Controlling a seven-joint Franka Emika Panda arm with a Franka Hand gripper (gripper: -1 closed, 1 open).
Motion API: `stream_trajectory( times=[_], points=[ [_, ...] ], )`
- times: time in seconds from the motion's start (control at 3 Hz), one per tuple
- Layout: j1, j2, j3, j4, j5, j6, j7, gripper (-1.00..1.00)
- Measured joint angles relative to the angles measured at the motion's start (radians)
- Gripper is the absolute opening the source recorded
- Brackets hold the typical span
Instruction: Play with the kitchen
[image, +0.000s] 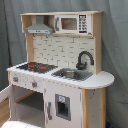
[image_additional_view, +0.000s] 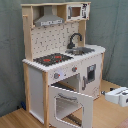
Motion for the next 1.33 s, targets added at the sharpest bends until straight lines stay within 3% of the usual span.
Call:
stream_trajectory(
  times=[0.33, 0.67, 1.0, 1.33],
  points=[
    [-0.004, -0.006, -0.056, 0.058, -0.042, -0.03, 0.03, 1.0],
    [-0.023, -0.005, -0.12, 0.129, -0.114, -0.042, 0.047, 1.0],
    [-0.06, 0.0, -0.158, 0.206, -0.172, -0.059, 0.075, 1.0],
    [-0.119, 0.001, -0.166, 0.286, -0.212, -0.067, 0.126, 1.0]
  ],
)
